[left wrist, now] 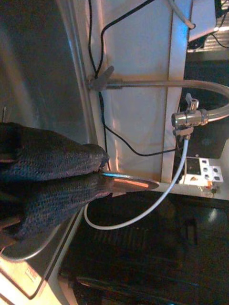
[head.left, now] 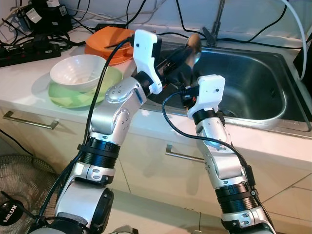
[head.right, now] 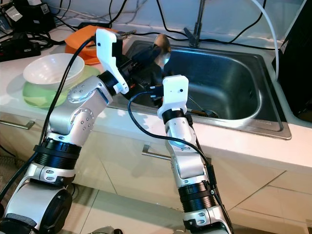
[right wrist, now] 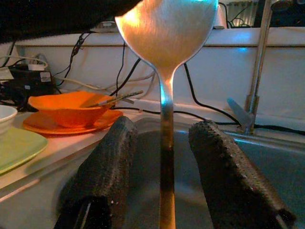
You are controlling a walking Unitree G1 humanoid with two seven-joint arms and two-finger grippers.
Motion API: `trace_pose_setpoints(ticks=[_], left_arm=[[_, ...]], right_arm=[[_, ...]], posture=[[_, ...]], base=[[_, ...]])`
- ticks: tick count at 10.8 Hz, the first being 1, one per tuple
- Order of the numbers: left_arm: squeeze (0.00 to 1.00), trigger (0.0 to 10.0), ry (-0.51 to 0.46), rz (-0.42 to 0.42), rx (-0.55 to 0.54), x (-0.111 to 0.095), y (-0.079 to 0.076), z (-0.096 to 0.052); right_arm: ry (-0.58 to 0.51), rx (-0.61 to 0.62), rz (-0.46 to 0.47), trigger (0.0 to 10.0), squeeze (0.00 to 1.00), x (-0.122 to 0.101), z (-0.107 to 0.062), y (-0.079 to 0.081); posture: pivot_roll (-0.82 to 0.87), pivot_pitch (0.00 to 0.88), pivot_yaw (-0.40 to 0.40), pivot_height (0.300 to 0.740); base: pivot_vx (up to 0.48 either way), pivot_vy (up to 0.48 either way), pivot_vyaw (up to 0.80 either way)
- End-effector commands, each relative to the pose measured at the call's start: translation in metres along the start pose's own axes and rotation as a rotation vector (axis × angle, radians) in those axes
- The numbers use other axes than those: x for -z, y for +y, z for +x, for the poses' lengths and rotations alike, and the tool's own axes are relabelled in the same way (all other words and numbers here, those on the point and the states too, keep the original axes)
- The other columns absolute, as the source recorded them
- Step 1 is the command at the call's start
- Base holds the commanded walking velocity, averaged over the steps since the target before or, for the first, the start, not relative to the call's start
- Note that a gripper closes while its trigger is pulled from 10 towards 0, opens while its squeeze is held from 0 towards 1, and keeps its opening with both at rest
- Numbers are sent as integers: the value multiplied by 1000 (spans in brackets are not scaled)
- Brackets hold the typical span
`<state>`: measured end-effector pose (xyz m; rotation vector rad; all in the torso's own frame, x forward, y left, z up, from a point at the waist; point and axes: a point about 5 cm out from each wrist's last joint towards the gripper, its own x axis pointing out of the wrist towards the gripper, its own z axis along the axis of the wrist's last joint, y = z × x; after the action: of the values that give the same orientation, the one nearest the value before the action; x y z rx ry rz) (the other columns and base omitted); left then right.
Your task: Kitchen organization
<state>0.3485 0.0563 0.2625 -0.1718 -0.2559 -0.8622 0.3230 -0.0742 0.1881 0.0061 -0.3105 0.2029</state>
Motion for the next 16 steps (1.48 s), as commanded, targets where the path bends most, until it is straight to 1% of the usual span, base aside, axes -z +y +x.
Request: trace_pose_setpoints(ticks=[1,4,9,10,11,14,15,16], left_arm=[[0,10000,2,10,14,-2,-3,0],[0,10000,7,11,12,-2,-3,0],[0,10000,31,29,-10,2,1,-1],[541,10000,44,30,-25,3,3,-2],[1000,10000,44,24,-31,4,4,-2],[1000,10000,28,-1,-39,2,4,-5],[604,10000,24,-2,-41,2,3,-8],[0,10000,27,-5,-47,3,4,-11]], right_arm=[[2,1,-3,0,0,-2,3,1],[2,3,-2,0,0,-2,3,0],[8,6,3,0,0,0,3,0],[11,4,4,0,0,0,3,0],[11,4,5,0,0,1,3,-1],[14,8,3,0,0,2,8,-3],[18,15,-5,0,0,3,11,-7],[24,28,-8,0,0,4,15,-11]], posture=[[-107,0,24,740],[-105,0,23,740],[-104,4,23,740],[-101,10,21,740],[-100,11,20,740],[-97,11,16,740],[-95,12,14,740],[-91,15,11,740]], base=[[0,0,0],[0,0,0],[0,0,0],[0,0,0],[0,0,0],[0,0,0],[0,0,0],[0,0,0]])
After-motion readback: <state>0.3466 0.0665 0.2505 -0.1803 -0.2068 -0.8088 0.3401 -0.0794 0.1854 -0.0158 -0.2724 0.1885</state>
